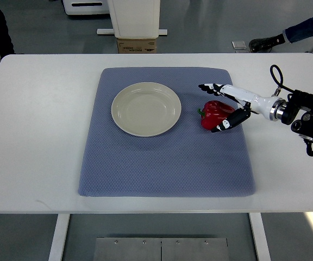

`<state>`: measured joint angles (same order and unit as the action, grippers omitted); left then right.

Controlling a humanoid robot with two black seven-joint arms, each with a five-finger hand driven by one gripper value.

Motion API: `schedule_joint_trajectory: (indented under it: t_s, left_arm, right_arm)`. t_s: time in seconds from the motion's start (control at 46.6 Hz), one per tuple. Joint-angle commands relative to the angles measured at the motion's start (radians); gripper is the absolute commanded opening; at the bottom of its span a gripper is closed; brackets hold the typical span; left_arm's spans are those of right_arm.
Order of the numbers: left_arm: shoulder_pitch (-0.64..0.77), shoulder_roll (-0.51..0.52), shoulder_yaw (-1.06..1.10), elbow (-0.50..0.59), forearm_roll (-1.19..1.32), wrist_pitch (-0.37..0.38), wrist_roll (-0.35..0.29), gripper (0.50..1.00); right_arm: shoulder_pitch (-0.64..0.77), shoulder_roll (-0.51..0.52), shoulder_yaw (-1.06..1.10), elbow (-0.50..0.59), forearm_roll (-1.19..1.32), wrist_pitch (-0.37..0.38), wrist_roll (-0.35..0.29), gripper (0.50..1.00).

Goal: Place red pepper on plate with right hand
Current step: 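Close the right hand fingers around the red bell pepper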

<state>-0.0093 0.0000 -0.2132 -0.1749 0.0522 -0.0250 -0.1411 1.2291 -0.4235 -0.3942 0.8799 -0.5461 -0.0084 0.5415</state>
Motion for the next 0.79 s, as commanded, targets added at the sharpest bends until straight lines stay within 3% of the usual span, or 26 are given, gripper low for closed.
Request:
schedule_joint_trajectory:
  t_s: [0.0, 0.429, 0.772]
  left_arm:
    - [0.0, 0.0, 0.0, 0.0, 0.0, -0.001, 0.0, 1.0]
    - [0.0, 0.0, 0.0, 0.0, 0.0, -0.001, 0.0, 1.0]
    - [0.0, 0.0, 0.0, 0.0, 0.0, -0.001, 0.0, 1.0]
  right_arm:
    - [-0.002, 0.0, -0.002, -0.009, -0.002, -0.005, -0.002, 1.0]
    - [-0.02, 0.032, -0.022, -0.082, -0.009, -0.013, -0.003, 0.985]
    - [-0.028, 0.049, -0.023, -0.108, -0.011, -0.012, 0.0, 0.924]
